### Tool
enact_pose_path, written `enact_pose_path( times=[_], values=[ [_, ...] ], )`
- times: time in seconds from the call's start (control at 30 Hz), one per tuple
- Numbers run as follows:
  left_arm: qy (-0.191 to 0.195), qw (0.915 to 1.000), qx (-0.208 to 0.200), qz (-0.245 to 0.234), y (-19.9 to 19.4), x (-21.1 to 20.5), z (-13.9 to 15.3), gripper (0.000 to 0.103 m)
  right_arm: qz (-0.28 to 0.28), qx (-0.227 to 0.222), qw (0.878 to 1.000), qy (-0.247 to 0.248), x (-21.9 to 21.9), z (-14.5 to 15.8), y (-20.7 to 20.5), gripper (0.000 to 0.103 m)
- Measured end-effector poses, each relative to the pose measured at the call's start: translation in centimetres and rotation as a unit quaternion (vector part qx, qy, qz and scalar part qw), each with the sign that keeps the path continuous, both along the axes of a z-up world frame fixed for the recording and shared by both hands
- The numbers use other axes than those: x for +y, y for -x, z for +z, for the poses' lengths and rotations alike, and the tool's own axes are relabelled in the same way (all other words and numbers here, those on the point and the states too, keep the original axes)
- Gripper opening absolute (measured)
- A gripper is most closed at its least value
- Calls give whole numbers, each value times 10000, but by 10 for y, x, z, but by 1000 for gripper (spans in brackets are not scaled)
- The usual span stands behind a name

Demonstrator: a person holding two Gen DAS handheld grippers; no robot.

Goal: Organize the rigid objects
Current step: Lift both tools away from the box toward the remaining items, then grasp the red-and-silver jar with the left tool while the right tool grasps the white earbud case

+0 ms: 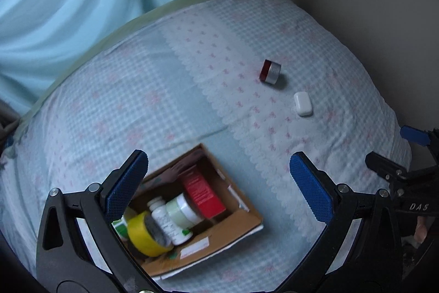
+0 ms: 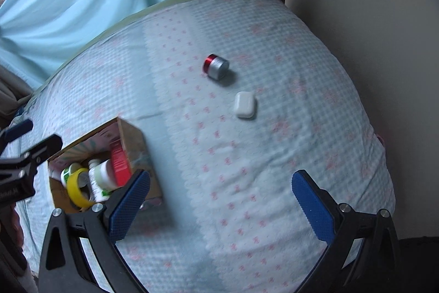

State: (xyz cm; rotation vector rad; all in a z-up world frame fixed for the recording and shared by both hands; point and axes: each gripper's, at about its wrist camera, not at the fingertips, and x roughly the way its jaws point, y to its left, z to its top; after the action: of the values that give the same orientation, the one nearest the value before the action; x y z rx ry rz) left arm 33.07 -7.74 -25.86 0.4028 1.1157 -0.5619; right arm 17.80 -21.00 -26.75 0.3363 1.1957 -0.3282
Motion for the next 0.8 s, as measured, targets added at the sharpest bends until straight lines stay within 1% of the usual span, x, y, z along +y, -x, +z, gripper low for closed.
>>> enact_pose_path(
  times=[0.1,0.2,0.3,0.4,0.5,0.6,0.63,0.73,0.8],
  values=[
    [-27,9995,86,-287,-26,-47,-14,103,-117,19,9999,-37,-22,-11,-10,103],
    [-152,9979,158,-604,-53,-95,-36,103,-257,97,9995,-120,-43,-28,-25,103],
    [-285,9950,244,-924,-76,-137,-66,103,-361,132,9991,-168,-62,-48,-41,103],
    [-373,9918,471,-1130,-97,-173,-103,103,-461,156,9986,-194,-75,-74,-60,103],
    [-531,9879,549,-1353,-107,-193,-139,103,-544,171,9982,-157,-84,-101,-76,99],
    [-765,9822,591,-1610,-114,-210,-174,103,-584,159,9981,-98,-85,-130,-92,99],
    [-818,9805,611,-1679,-115,-214,-185,103,-550,163,9983,-103,-82,-142,-97,96],
    [-878,9773,621,-1826,-119,-220,-205,102,-470,258,9986,8,-77,-168,-111,89],
    [-870,9757,644,-1906,-120,-223,-217,98,-483,268,9985,59,-74,-183,-117,87]
  ],
)
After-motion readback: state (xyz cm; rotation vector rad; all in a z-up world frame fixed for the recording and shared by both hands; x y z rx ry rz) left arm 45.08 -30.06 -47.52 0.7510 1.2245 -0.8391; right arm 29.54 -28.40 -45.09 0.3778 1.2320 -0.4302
